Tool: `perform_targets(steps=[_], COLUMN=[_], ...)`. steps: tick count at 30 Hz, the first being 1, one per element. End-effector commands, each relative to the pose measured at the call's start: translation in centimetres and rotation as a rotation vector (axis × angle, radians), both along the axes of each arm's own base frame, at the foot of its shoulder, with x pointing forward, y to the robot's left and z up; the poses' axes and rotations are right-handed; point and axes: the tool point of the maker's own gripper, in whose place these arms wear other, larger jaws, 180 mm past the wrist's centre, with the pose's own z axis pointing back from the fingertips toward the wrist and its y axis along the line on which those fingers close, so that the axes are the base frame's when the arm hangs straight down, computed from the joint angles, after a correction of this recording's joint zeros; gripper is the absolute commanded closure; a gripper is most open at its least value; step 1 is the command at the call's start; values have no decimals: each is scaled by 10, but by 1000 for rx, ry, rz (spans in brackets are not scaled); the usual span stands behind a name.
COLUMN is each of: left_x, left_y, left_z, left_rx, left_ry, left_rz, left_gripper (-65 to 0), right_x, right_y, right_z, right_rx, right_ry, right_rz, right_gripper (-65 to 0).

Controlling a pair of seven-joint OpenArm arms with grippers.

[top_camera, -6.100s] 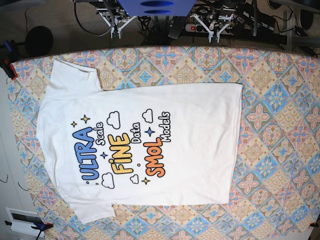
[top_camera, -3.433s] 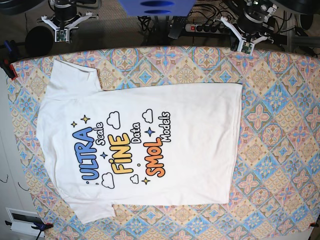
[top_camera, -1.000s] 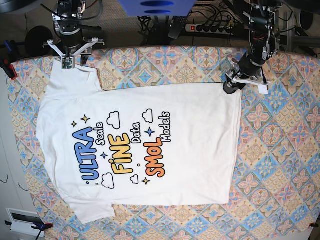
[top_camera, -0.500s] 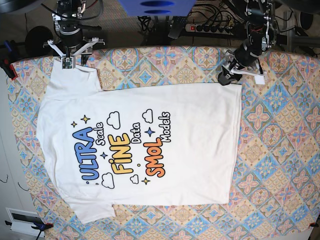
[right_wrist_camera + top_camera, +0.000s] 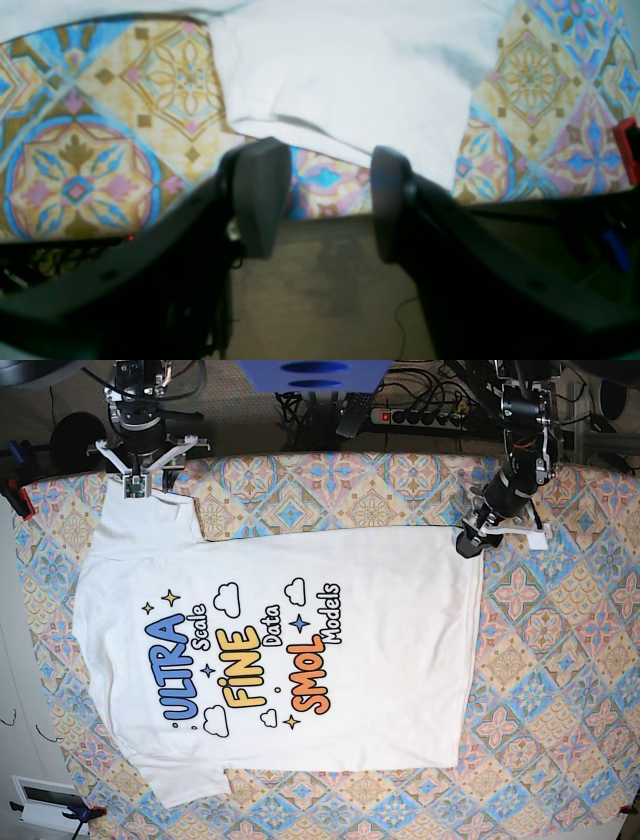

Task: Fold the T-shirt properly
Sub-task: 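Adjust the grips on both shoulders, pulling the shirt toward the robot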

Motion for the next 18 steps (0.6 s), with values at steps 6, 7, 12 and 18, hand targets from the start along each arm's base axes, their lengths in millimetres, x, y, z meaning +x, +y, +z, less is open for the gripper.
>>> perform_targets(steps=[6, 7, 12, 18], left_x=[-5, -5, -6, -7], left_y=[-8, -8, -13, -11], left_z=[-8, -8, -5, -6], left_rx=[-12, -14, -21, -17], left_ry=[52, 52, 27, 31], left_rz=[-22, -26, -58, -61], left_gripper=[-129, -82, 0, 0], right_x=[5, 5, 26, 32], right_y=[-4, -7, -42, -80], right_z=[9, 9, 24, 16], right_rx=[-15, -21, -35, 204], right_ry=[-35, -35, -110, -139], right_rz=[1, -5, -104, -334], right_gripper=[-284, -284, -285, -285])
